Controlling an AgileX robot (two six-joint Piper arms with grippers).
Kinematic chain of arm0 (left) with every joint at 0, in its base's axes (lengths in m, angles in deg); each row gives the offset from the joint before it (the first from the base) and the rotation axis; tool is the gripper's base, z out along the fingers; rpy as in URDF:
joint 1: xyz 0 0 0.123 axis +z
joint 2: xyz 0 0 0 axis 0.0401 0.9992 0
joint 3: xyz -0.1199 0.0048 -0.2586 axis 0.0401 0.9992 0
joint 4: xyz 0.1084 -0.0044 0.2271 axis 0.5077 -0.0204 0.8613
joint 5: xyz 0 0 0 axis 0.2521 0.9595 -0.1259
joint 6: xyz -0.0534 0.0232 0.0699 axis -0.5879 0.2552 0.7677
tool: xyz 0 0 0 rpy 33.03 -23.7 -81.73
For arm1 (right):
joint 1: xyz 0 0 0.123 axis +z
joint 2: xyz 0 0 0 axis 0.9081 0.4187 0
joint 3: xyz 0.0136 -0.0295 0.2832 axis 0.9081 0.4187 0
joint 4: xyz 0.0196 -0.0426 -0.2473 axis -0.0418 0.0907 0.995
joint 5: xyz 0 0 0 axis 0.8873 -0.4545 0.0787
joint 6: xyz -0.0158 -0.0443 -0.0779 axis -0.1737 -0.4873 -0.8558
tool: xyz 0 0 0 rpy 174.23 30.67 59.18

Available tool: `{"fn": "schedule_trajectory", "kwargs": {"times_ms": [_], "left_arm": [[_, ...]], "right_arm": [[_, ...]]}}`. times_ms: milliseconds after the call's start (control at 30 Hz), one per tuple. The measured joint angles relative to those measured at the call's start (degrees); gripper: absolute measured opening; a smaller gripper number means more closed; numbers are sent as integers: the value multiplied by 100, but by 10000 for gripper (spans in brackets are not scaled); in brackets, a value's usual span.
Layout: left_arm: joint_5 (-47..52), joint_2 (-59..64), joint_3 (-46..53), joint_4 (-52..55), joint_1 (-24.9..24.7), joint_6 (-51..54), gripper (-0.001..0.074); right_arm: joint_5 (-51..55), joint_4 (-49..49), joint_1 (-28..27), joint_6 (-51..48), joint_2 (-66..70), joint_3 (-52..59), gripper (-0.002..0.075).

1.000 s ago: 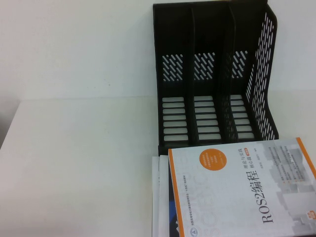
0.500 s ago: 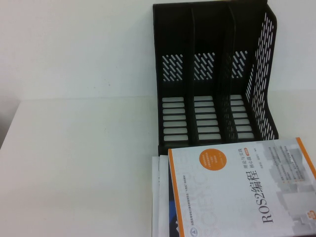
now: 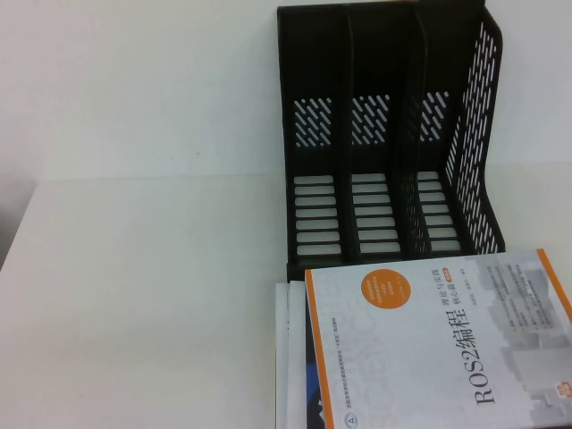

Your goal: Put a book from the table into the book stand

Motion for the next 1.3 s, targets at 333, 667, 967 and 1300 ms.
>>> {"fn": "schedule_trajectory", "kwargs": {"times_ms": [333,667,967,1300], "left_arm": [[3188,846,-1833,-211,0,-75,-3],[4491,2354,-1684,-3601,0,108,-3],[5448,3219,-1555,-5586,0,2305,-3],[6307,3572,-1555,-6151,0,3572,-3]], "right_arm": [[3765,90,0,-9,852,-2357,-4],[5381,65,0,-268,3198,-3059,-4],[5231,-203,0,-525,5672,-3059,-4],[4346,-632,0,-666,7543,-3083,-4]]}}
